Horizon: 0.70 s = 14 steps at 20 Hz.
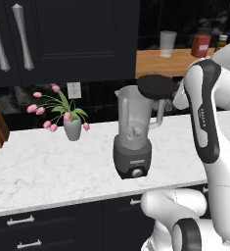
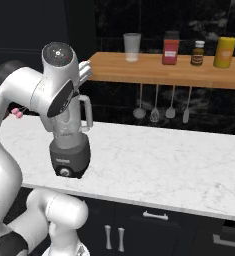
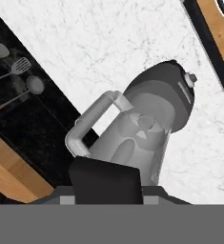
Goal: Close the lid blender by securely placing the lid on top.
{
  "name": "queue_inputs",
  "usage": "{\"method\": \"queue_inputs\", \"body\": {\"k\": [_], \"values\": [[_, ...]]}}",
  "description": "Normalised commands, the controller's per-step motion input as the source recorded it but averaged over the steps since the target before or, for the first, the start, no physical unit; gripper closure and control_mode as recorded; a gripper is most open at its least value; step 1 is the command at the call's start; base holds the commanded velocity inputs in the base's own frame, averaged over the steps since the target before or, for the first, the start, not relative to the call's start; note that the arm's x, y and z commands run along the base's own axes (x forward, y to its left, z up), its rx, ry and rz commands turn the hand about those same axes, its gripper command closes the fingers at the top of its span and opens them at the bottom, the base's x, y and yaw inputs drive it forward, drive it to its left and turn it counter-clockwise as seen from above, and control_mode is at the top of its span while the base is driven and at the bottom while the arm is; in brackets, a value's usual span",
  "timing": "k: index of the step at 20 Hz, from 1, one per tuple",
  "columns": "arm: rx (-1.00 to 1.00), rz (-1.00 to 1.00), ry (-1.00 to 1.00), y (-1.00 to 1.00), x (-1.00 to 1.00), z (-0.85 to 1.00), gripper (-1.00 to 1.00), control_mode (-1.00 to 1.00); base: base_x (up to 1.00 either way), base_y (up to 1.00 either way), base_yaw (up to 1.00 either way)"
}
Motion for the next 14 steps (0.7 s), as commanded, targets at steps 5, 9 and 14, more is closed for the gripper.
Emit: {"method": "queue_inputs", "body": {"k": [5, 9, 14], "values": [[0.02, -0.01, 0.09, 0.27, 0.47, 0.00, 1.00, -1.00, 0.00, 0.00, 0.00], [0.03, 0.00, 0.05, 0.18, 0.46, 0.00, 1.00, -1.00, 0.00, 0.00, 0.00], [0.02, 0.00, 0.00, 0.12, 0.33, 0.00, 1.00, -1.00, 0.00, 0.00, 0.00]]}}
